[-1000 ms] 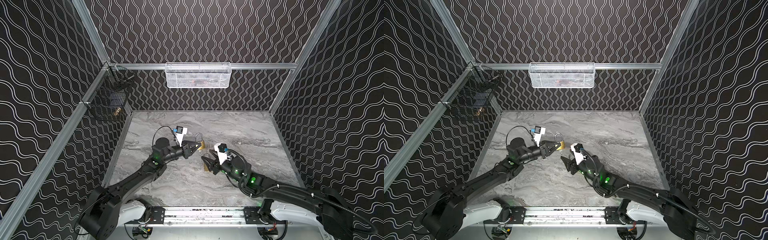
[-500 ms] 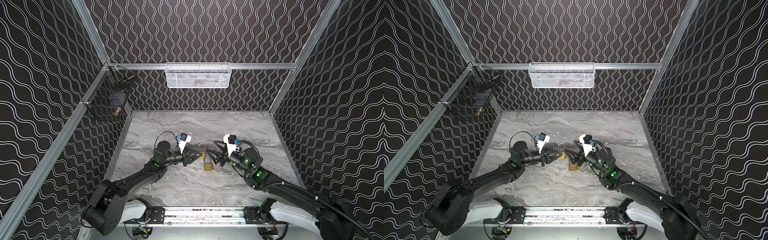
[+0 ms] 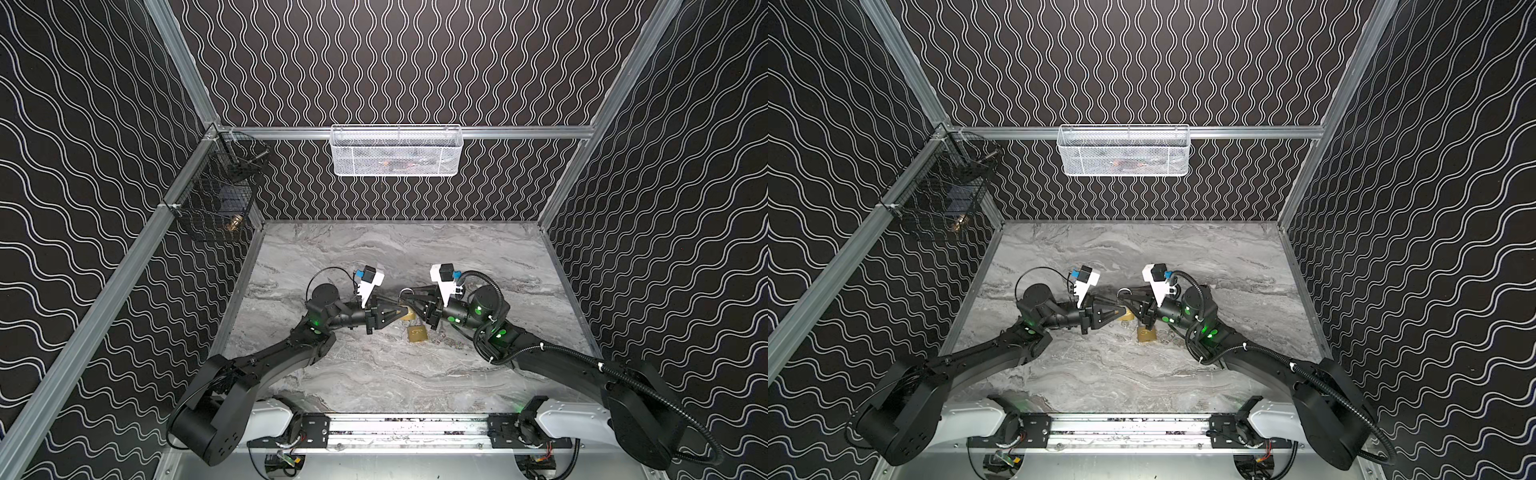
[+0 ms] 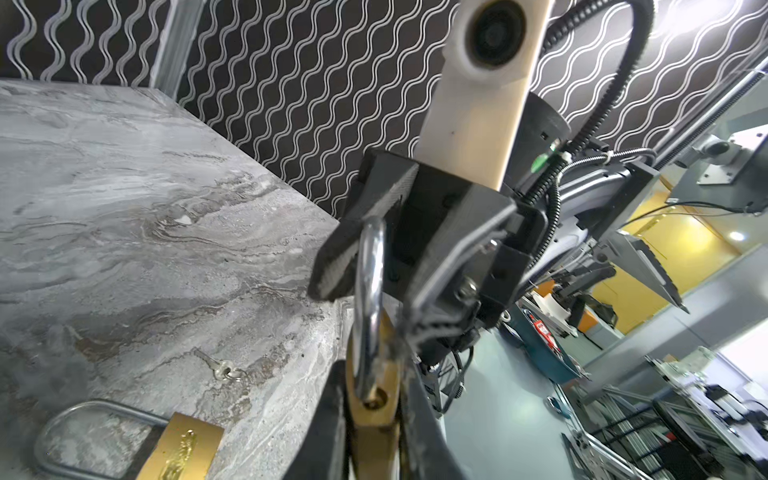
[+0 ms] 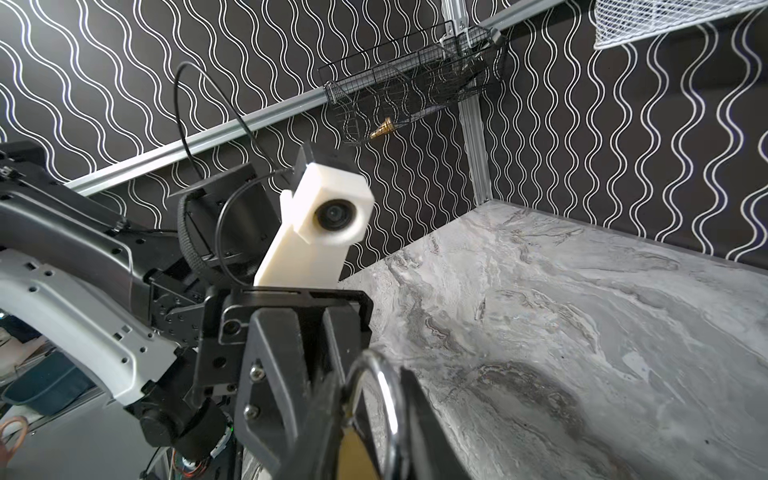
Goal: Unlock with the key
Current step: 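Rotate the right gripper to turn the silver key in the padlock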
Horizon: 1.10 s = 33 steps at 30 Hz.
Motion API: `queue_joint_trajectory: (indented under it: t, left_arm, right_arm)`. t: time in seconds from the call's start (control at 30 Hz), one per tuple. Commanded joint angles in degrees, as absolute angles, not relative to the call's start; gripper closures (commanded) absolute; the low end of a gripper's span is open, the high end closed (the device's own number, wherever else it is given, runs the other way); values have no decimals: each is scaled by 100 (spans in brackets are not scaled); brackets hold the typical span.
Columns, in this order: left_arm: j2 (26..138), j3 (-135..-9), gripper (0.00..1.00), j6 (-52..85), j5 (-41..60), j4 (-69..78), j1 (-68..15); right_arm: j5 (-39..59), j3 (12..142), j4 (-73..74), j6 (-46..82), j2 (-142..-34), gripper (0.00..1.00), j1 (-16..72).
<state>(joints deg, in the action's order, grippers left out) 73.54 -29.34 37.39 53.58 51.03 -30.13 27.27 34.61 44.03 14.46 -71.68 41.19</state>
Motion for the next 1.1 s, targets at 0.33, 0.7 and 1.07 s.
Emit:
queue_joint_trajectory:
  t: [0.33,0.7,1.07]
  left_arm:
    - [7431,-2938,100,3662,5415,5445,-3043]
    - [7647,-3001,82,3649,5419,5593,-3258]
    - [7622,-3054,72,3279,5098,5158,-3490]
  right_arm:
    - [3121,3453,5273,1747,-7267,100,4008]
    - [3122,3542,5457,1852,-7278,100,3973]
    - [3081,3542,5481,1819,-7192,100,3973]
